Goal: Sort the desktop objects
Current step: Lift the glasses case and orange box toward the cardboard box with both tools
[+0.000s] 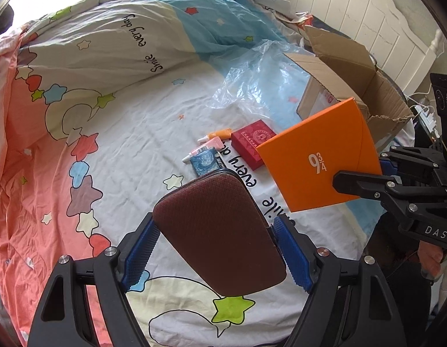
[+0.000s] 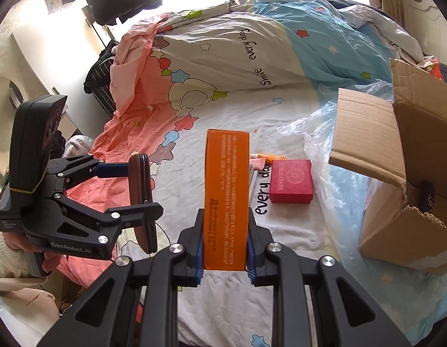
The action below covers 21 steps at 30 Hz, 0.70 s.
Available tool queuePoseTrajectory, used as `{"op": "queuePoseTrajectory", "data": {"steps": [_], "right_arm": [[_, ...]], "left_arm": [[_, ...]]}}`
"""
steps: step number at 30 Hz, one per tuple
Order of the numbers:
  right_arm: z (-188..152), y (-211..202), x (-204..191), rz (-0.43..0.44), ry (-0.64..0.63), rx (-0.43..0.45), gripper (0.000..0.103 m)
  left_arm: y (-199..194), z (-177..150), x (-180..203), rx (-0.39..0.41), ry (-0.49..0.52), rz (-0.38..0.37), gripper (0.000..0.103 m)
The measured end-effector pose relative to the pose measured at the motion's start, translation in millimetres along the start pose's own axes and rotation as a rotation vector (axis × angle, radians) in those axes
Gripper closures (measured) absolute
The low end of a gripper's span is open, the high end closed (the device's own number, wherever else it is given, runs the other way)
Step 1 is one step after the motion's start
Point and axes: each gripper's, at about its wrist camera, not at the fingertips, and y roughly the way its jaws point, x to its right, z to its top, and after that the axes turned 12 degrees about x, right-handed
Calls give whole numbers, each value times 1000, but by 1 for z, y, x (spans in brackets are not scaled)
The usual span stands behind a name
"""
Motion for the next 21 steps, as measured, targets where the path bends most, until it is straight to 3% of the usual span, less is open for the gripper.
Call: {"op": "queuePoseTrajectory", "data": {"steps": [21], "right_arm": [[14,-75,16,-67,-10,99,82]], "left_arm": [[-45,44,70,91,105,-53,21]]}}
